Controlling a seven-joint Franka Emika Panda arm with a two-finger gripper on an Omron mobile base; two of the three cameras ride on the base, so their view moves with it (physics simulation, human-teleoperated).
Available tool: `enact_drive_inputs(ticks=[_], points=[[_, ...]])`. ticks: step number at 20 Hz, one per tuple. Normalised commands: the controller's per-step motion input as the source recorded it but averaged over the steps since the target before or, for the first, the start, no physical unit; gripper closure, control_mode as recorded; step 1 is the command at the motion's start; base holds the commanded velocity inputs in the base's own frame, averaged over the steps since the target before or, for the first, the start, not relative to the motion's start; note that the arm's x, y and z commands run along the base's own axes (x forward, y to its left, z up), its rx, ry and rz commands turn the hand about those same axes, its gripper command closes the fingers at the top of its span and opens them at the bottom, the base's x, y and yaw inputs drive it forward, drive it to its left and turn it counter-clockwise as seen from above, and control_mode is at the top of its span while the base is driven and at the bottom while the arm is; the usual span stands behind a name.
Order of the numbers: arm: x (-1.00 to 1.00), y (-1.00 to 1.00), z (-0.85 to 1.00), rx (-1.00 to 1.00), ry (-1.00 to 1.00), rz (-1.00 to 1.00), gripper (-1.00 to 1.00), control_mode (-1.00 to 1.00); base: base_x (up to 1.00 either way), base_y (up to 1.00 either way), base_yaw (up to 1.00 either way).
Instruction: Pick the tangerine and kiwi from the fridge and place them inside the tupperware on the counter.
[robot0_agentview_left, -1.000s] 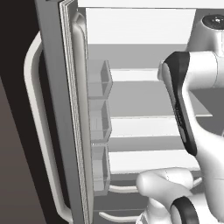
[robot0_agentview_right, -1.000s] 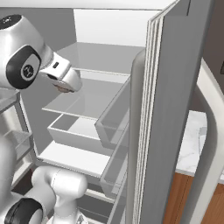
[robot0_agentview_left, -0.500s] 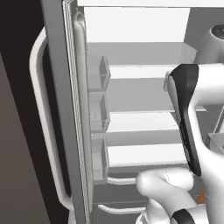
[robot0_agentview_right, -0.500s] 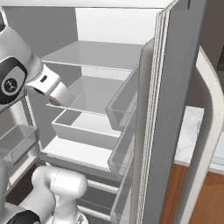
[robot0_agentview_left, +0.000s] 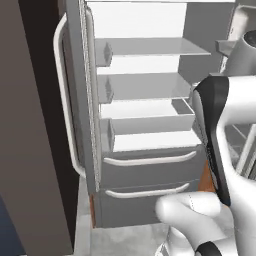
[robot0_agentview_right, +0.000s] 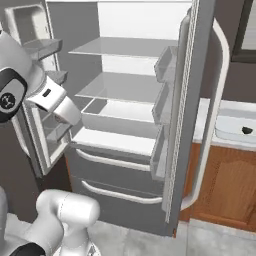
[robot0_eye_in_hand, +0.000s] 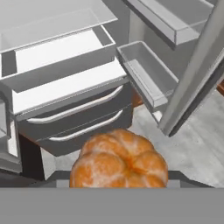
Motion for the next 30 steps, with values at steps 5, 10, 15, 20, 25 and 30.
enact_drive_inputs(ticks=[5,10,15,20,25,30], points=[[0.0,0.0,0.0,0.0,0.0,0.0,1.0,1.0,-0.99,0.05,-0.53],[0.0,0.0,0.0,0.0,0.0,0.0,1.0,1.0,-0.69,-0.26,-1.0],[0.0,0.0,0.0,0.0,0.0,0.0,1.0,1.0,-0.17,-0.59,-0.84],[0.0,0.0,0.0,0.0,0.0,0.0,1.0,1.0,0.39,-0.67,-0.24],[0.0,0.0,0.0,0.0,0.0,0.0,1.0,1.0,0.82,-0.54,0.08],[0.0,0.0,0.0,0.0,0.0,0.0,1.0,1.0,0.95,-0.48,0.31]])
